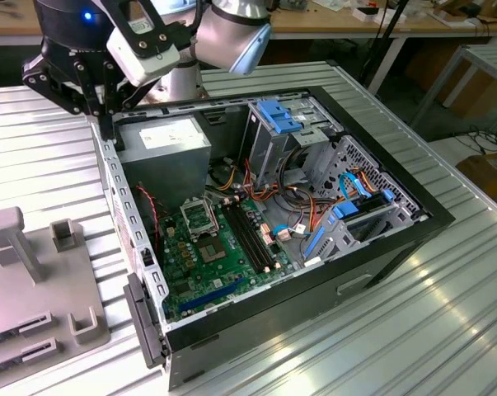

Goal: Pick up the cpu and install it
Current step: 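Reach for the cpu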

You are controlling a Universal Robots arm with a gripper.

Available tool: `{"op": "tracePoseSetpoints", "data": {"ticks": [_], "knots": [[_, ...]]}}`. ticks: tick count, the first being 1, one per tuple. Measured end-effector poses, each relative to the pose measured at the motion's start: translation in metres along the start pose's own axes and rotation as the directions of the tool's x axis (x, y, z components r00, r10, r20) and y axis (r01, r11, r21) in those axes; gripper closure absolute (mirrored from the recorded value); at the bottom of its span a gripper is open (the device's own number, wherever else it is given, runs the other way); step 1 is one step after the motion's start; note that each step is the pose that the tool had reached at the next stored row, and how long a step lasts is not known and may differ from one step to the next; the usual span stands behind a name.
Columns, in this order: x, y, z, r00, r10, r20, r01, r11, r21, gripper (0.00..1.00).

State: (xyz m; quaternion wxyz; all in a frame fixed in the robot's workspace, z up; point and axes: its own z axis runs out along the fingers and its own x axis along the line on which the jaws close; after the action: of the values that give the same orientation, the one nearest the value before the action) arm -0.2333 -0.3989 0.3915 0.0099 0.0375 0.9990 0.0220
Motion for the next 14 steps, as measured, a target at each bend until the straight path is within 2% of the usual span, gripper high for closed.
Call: {"op": "tracePoseSetpoints", "data": {"ticks": [8, 14], "knots": [[0.0190, -0.0019, -0.0002, 1.0000, 0.000, -0.0001, 0.000, 1.0000, 0.0000, 0.89], [0.0283, -0.0027, -0.0002, 1.0000, 0.000, -0.0003, 0.000, 1.0000, 0.0001, 0.89]]}}
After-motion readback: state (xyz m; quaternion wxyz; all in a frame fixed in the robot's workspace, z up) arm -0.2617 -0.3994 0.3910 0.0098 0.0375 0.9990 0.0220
